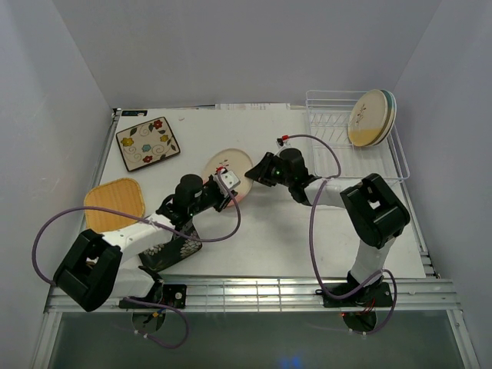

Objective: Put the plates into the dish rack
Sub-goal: Pick up the plate at the center of the board.

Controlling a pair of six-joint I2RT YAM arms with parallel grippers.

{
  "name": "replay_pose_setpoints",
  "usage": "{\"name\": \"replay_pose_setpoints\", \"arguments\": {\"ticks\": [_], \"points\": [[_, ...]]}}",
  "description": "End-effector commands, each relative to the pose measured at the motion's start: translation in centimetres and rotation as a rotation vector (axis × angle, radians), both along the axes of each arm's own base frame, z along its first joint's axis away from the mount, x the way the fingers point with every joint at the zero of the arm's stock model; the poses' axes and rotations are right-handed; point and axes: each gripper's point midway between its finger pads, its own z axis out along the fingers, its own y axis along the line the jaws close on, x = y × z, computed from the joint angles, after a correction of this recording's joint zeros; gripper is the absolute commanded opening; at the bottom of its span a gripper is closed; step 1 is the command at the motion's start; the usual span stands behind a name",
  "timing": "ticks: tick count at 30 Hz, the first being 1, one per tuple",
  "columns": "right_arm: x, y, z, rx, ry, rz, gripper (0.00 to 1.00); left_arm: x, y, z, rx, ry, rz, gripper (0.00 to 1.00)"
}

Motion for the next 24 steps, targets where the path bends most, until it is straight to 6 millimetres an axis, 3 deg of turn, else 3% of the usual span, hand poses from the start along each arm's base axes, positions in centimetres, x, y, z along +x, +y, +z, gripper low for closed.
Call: {"name": "replay_pose_setpoints", "arguments": {"ticks": [1, 10, 24], "points": [[0.8, -0.5, 4.3, -0.029, -0.201, -0.035, 0.08, -1.5, -0.1, 1.4, -0.015, -0.053, -0.087, 0.44], [0.7, -2.4, 6.8, -0.131, -0.348, -0.119, 0.08, -0.4, 0.4, 1.5, -0.026, -0.028, -0.048, 0.70], [0.6, -7.5, 15.3, -0.253, -0.636, -0.305, 0.08, -0.8, 0.3, 1.6, -0.038, -0.030, -0.081, 0.71]]}}
